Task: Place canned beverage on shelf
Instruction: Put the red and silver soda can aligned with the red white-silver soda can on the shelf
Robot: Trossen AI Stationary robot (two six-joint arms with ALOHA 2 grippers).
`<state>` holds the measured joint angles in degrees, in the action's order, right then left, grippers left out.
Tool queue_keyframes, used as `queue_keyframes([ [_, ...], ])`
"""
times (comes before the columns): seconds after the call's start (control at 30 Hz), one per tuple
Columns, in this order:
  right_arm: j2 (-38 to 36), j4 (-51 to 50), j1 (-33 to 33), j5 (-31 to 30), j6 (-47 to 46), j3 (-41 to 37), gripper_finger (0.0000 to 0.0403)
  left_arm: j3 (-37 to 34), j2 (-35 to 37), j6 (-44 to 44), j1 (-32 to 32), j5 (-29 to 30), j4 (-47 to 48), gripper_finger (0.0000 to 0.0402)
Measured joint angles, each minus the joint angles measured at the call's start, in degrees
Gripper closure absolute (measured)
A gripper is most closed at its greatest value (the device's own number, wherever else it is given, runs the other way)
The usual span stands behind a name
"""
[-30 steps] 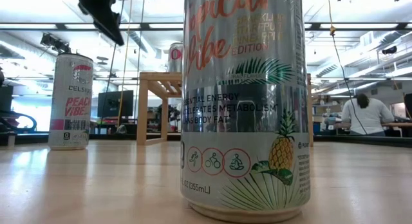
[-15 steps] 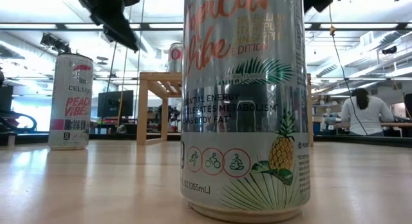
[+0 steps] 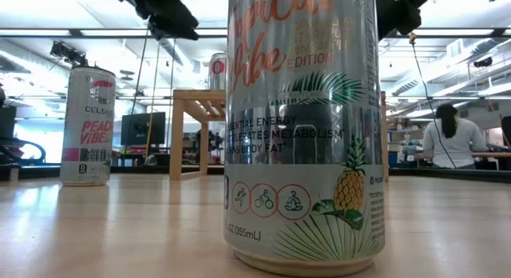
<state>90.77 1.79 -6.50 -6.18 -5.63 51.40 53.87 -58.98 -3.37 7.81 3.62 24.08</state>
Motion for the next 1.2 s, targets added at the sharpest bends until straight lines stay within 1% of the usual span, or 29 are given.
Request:
queue_keyframes([
  [0.1,0.1,0.1,0.0,-0.2,-0.1,-0.9,0.002,0.0,0.0,0.1,0.0,0.0,-1.3,0.0209],
  [0.27,0.0,3.4,0.0,-0.3,-0.1,-1.7,0.002,0.0,0.0,0.2,0.0,0.0,-3.1,0.0209],
  [0.6,0.0,9.5,0.0,-0.3,-0.8,-4.8,0.0022,0.0,0.0,0.1,0.0,0.0,-3.8,0.0209],
  [0.73,1.6,10.1,0.0,-0.2,-0.8,-5.0,0.0023,0.0,0.0,0.1,0.0,0.0,-3.8,0.0209],
  [0.8,3.1,12.1,0.0,0.1,-0.4,-4.8,0.0023,0.0,0.0,0.1,0.0,0.0,-3.9,0.0209],
  [0.9,4.6,12.7,0.0,0.1,-0.2,-5.0,0.0023,0.1,0.0,0.1,0.0,0.0,-3.9,0.0209],
  [1.2,4.5,12.7,0.6,0.0,0.3,-4.9,0.0028,0.1,0.0,0.2,0.0,0.0,-3.2,0.0209],
])
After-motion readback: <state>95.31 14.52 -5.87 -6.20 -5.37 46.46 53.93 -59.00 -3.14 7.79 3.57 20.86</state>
